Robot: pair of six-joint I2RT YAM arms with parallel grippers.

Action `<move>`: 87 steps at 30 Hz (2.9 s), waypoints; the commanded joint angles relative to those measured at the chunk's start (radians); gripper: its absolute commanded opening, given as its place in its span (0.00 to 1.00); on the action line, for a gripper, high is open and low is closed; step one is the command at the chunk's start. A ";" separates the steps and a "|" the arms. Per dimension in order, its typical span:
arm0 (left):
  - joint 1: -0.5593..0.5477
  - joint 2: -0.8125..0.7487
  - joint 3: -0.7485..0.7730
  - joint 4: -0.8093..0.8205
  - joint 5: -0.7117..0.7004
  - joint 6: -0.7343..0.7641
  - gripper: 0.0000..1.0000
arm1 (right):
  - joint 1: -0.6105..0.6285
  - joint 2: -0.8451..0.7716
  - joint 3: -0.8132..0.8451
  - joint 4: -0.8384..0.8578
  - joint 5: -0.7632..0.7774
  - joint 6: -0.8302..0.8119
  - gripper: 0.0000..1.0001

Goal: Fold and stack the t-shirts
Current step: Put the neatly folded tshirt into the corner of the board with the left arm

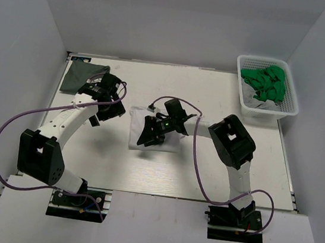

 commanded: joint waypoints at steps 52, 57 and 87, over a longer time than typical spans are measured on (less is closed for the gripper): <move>-0.206 0.590 -0.022 0.531 0.121 0.192 0.00 | -0.387 -0.767 -0.216 -0.234 0.097 -0.015 0.90; -0.206 0.590 0.144 0.370 -0.058 0.273 0.00 | -0.399 -0.777 -0.225 -0.243 0.098 -0.021 0.90; 0.047 0.337 0.262 0.747 -0.299 1.066 0.00 | -0.433 -0.675 -0.138 -0.283 0.060 -0.044 0.90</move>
